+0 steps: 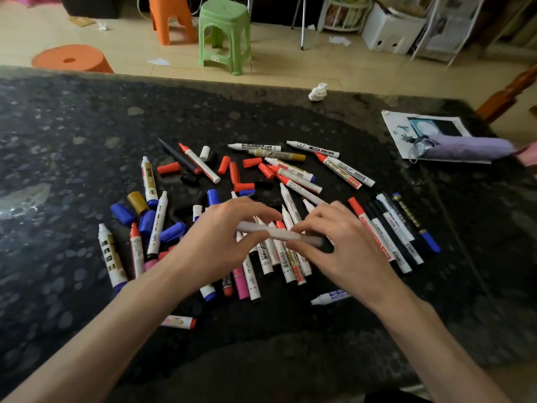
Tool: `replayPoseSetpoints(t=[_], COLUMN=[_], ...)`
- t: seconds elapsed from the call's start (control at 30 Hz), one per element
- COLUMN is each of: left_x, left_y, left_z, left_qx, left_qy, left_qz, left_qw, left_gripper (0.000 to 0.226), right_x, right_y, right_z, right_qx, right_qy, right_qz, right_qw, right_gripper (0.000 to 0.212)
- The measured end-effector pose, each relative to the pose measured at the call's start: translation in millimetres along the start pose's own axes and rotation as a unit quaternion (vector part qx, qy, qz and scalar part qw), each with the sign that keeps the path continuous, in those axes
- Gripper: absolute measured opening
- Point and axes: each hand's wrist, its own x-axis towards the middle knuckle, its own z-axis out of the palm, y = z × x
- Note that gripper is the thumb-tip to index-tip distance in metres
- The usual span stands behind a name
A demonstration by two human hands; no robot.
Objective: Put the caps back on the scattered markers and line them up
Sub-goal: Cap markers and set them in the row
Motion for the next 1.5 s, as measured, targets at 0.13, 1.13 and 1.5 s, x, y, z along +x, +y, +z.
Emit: replayPoseSetpoints(t=[0.13, 1.13, 1.5], left_x=[4.7, 6.5, 8.0], left_y=[1.0, -16.5, -9.3], left_z=[2.9, -29.9, -23.7], left_qx=[-0.031, -0.063, -0.067], left_qy=[0.020, 0.128, 0.102], left_qz=[0.026, -0.029, -0.040], left_qw=[0.999, 0.989, 0.992], left_gripper=[0.043, 0.039, 0.034], right_x=[-13.2, 112.2, 101.5], right_y=[26.4, 144.5, 80.0], right_z=[-17.9, -17.3, -8.9], right_qx=[-0.026, -0.241, -0.004], right_qy=[0.020, 0.086, 0.144], right_qz=[0.099, 0.330, 0.247], right_qw=[0.995, 0.909, 0.958], right_gripper=[0.014, 0.028, 0.024])
